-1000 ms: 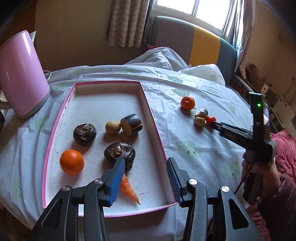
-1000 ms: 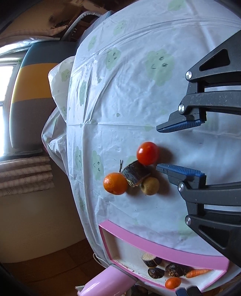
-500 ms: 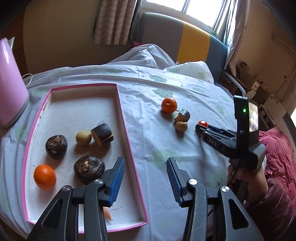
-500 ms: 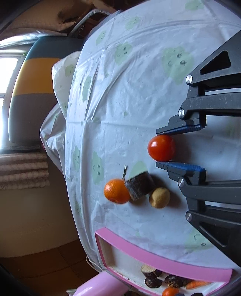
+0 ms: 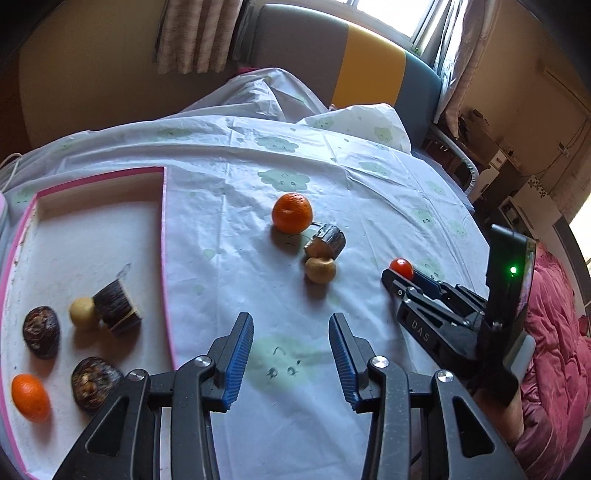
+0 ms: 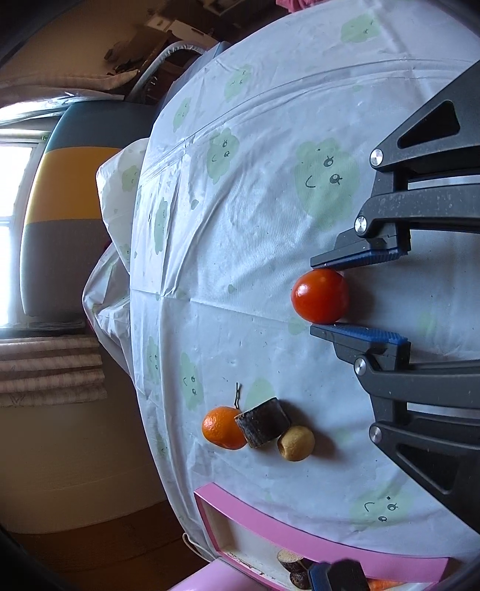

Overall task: Organize fruits
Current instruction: 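Grasp the small brown kiwi with the left gripper while the right holds the tomato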

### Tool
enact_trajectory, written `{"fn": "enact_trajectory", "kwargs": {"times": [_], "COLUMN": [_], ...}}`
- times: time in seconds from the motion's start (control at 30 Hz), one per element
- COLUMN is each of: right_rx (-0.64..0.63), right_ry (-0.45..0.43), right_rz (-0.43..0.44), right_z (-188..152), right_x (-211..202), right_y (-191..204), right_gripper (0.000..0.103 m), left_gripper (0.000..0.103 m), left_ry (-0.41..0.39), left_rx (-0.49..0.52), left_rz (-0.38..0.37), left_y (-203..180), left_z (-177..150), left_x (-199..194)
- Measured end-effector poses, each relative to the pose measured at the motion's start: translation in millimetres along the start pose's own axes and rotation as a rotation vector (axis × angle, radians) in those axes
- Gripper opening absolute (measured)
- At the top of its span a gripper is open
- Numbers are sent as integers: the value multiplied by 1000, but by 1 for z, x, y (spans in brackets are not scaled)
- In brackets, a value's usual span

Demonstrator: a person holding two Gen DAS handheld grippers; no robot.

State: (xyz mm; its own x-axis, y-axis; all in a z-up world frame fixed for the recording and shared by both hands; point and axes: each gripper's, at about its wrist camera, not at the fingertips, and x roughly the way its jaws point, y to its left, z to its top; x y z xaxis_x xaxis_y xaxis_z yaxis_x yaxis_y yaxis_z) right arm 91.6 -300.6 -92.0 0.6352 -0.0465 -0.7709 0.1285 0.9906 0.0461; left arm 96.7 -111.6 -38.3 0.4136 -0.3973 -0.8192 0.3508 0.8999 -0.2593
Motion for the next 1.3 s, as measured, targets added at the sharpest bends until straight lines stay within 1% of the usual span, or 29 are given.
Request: {"fn": "enact_trajectory", "kwargs": {"times": [0.27, 0.5, 0.63, 0.7, 0.73, 0.77, 0.87, 1.0, 1.3], "right_rx": [15, 16, 22, 25, 25, 26, 26, 25, 17], "right_ry": [-8, -16, -20, -21, -21, -22, -22, -22, -22], "right_rz": [22, 24, 32, 35, 36, 37, 38, 37, 29], "right_z": [-2, -4, -4, -4, -4, -4, -4, -4, -4], "right_x": [1, 1, 1, 1, 1, 1, 1, 1, 2], "right_y": [-3, -3, -4, -5, -5, -5, -5, -5, -4], "right_gripper": [29, 29, 29, 29, 29, 29, 29, 29, 29], "left_gripper": [43, 43, 43, 37, 32, 28, 28, 27, 27], "left_ry": [26, 55, 79, 89, 82, 73, 65, 61, 58], "left_rx": [14, 29, 18, 12, 19, 30, 22, 42, 44], "left_rz": [0, 0, 3, 7, 15, 18, 6, 23, 51], "left_y": [-14, -26, -27, -26, -26, -27, -26, -26, -22], "left_z": [16, 28, 33, 35, 36, 36, 33, 24, 4], "left_x": [27, 55, 73, 80, 82, 82, 80, 72, 58]}}
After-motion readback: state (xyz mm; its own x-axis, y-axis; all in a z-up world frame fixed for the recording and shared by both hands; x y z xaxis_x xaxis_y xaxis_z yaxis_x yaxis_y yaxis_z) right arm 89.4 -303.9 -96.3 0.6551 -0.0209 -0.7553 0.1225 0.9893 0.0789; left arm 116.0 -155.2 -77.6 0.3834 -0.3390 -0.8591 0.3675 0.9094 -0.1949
